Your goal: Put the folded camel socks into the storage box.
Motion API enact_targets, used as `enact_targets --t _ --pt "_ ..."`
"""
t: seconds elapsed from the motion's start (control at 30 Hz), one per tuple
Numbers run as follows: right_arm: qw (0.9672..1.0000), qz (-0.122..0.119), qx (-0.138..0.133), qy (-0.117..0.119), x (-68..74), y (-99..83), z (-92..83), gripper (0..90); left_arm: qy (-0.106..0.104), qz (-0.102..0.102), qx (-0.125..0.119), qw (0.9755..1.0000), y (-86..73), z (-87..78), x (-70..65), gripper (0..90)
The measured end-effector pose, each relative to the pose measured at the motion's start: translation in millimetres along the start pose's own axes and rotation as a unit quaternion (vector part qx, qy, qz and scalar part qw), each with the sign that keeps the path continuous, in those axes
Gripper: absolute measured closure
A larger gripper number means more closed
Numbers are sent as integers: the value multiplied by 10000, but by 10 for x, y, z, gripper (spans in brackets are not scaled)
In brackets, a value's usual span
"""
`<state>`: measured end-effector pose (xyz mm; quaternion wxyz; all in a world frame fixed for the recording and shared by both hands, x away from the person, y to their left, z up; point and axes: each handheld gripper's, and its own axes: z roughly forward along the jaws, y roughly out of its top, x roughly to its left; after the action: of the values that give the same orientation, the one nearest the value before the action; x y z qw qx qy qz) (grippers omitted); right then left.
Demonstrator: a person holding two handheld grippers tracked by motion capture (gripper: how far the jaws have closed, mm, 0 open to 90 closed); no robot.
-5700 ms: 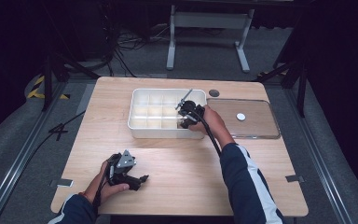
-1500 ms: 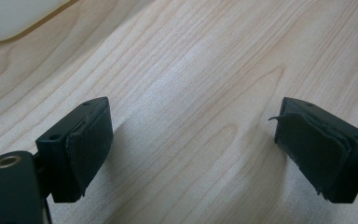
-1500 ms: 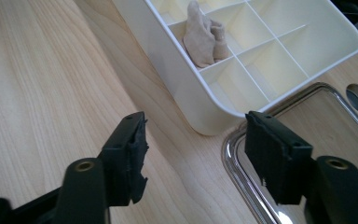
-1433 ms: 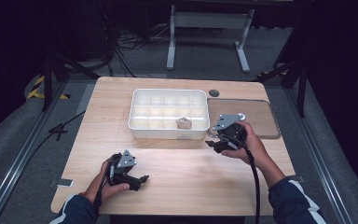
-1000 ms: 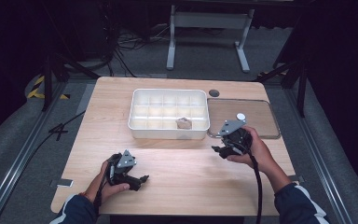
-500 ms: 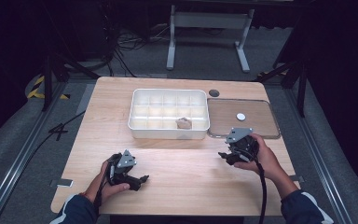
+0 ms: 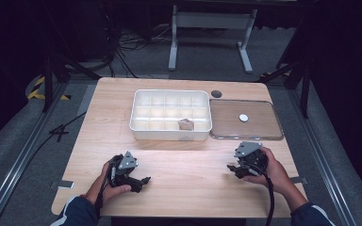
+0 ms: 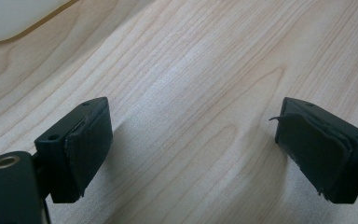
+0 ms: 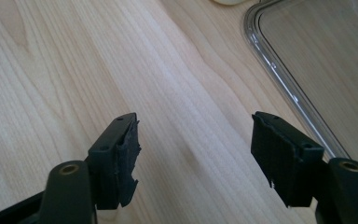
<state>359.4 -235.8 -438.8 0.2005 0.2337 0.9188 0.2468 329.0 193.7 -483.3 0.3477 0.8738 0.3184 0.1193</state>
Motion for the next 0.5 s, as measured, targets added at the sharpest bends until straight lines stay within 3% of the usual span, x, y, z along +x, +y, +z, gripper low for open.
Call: enact_targets --t 0.37,0.5 --pt "9997 216 -62 30 34 -299 4 330 -1 -2 -1 10000 0 0 0 113" --pt "9989 435 -143 36 0 -446 -20 328 -8 -6 -1 10000 0 1 0 113"
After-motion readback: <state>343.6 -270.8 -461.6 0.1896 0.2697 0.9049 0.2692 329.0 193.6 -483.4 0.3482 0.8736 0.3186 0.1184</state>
